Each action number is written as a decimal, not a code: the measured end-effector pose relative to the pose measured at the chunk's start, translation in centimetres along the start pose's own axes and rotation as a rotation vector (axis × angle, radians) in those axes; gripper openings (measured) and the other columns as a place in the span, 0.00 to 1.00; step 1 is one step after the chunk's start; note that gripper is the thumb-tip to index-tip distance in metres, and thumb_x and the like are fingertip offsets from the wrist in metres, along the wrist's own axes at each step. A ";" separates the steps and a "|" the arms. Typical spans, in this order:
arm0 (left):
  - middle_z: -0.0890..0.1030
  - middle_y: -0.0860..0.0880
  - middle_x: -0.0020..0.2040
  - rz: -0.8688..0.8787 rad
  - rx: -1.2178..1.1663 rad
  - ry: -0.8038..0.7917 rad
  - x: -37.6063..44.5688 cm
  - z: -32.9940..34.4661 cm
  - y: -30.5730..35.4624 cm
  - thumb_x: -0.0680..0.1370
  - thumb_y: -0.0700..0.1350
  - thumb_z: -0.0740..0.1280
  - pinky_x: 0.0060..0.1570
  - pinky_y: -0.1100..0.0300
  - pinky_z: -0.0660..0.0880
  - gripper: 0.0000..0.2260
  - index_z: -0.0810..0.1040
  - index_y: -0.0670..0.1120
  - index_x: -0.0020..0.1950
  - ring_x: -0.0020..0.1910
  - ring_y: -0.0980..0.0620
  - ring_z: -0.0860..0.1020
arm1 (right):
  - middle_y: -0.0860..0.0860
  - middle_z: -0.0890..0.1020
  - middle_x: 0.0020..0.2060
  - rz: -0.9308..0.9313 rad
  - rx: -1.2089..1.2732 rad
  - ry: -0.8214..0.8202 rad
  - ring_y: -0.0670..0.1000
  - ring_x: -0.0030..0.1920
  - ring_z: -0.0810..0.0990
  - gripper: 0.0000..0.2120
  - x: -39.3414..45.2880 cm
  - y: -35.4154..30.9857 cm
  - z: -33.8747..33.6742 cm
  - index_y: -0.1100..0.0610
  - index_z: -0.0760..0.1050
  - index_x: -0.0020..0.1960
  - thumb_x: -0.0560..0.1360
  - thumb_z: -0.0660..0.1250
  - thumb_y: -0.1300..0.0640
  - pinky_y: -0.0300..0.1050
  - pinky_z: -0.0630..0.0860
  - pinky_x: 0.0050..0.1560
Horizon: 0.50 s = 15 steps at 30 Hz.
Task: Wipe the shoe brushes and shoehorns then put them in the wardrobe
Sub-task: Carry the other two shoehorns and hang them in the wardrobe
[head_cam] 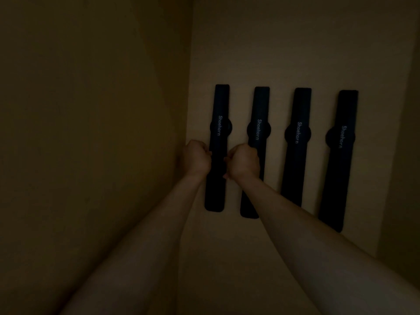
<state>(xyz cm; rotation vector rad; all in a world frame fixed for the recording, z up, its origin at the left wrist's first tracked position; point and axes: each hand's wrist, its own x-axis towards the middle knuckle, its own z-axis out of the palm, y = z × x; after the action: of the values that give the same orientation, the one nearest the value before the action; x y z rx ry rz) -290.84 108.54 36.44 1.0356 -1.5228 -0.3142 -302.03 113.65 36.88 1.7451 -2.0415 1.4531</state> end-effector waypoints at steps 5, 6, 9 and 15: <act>0.82 0.44 0.46 0.004 0.033 -0.005 -0.1 0.1 0.1 0.76 0.37 0.66 0.43 0.53 0.80 0.05 0.82 0.43 0.44 0.44 0.47 0.80 | 0.57 0.85 0.39 0.009 -0.024 0.004 0.53 0.35 0.85 0.05 -0.1 -0.1 -0.1 0.62 0.80 0.44 0.77 0.71 0.61 0.43 0.80 0.30; 0.82 0.45 0.45 0.001 0.033 -0.002 -0.1 0.0 0.1 0.76 0.36 0.66 0.44 0.52 0.79 0.05 0.82 0.42 0.44 0.44 0.46 0.80 | 0.58 0.85 0.39 0.012 -0.022 0.002 0.54 0.35 0.85 0.06 -0.1 -0.1 0.0 0.63 0.80 0.44 0.77 0.70 0.61 0.45 0.82 0.32; 0.82 0.44 0.46 0.000 0.031 0.007 -0.1 0.0 0.0 0.76 0.36 0.66 0.44 0.52 0.79 0.05 0.81 0.41 0.43 0.45 0.46 0.80 | 0.58 0.85 0.39 0.028 -0.006 -0.014 0.54 0.35 0.85 0.06 0.0 -0.1 0.0 0.64 0.80 0.45 0.77 0.70 0.61 0.50 0.84 0.35; 0.83 0.42 0.51 0.000 0.032 -0.001 0.2 0.1 -0.3 0.76 0.36 0.66 0.45 0.56 0.78 0.06 0.83 0.40 0.49 0.49 0.45 0.80 | 0.59 0.85 0.40 0.023 0.007 -0.026 0.56 0.38 0.86 0.05 -0.2 -0.4 0.0 0.65 0.80 0.47 0.77 0.71 0.62 0.53 0.84 0.38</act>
<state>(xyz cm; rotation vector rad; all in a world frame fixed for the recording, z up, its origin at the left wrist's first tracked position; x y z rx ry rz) -290.78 108.24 36.35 1.0610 -1.5328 -0.2910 -301.67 113.80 36.97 1.7581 -2.0785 1.4532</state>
